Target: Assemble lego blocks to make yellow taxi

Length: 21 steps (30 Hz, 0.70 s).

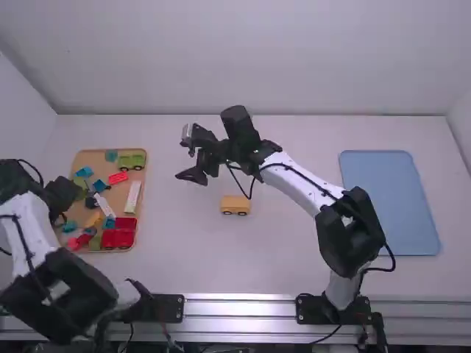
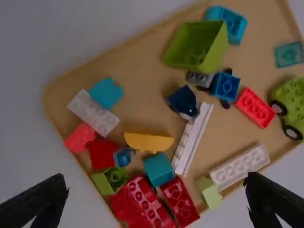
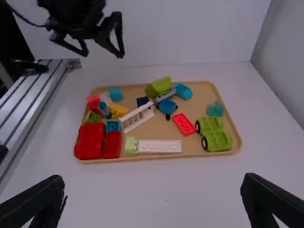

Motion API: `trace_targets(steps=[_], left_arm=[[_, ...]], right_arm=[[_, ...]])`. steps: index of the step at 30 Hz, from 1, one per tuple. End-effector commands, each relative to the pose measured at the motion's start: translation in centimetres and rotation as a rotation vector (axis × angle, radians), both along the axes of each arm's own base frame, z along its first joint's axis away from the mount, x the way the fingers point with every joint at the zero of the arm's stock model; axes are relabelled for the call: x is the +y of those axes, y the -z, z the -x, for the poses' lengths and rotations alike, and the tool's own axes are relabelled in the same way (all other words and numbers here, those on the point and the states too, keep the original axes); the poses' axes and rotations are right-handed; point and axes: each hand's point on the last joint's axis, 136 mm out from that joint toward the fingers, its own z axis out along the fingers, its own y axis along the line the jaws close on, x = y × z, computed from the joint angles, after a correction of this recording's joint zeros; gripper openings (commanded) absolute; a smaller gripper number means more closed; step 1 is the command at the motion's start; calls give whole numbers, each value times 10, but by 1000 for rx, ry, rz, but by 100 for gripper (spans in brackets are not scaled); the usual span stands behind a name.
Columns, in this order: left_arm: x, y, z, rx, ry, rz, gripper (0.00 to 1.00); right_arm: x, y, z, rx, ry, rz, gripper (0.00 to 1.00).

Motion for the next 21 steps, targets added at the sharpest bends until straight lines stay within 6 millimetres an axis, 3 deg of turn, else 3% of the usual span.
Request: trace_targets(steps=[1, 7, 12, 15, 17, 20, 21], left_arm=[[5, 10, -9, 61, 78, 49, 99], [10, 48, -14, 206, 226, 159, 96], [16, 79, -15, 268, 369, 163, 99], [24, 87, -15, 289, 424, 131, 99], [23, 88, -25, 254, 565, 97, 99], [-2, 85, -39, 164, 913, 91, 99], [-3, 85, -38, 164, 945, 89, 99]], right_arm=[[2, -11, -2, -31, -8, -18, 99], [0, -12, -5, -34, -2, -20, 99], [-3, -11, -9, -34, 7, -20, 99], [-7, -12, -14, -36, 19, -21, 99], [-7, -13, -15, -41, 21, -24, 99], [-10, -16, -21, -55, 33, -37, 99], [-10, -17, -22, -57, 36, -38, 99]])
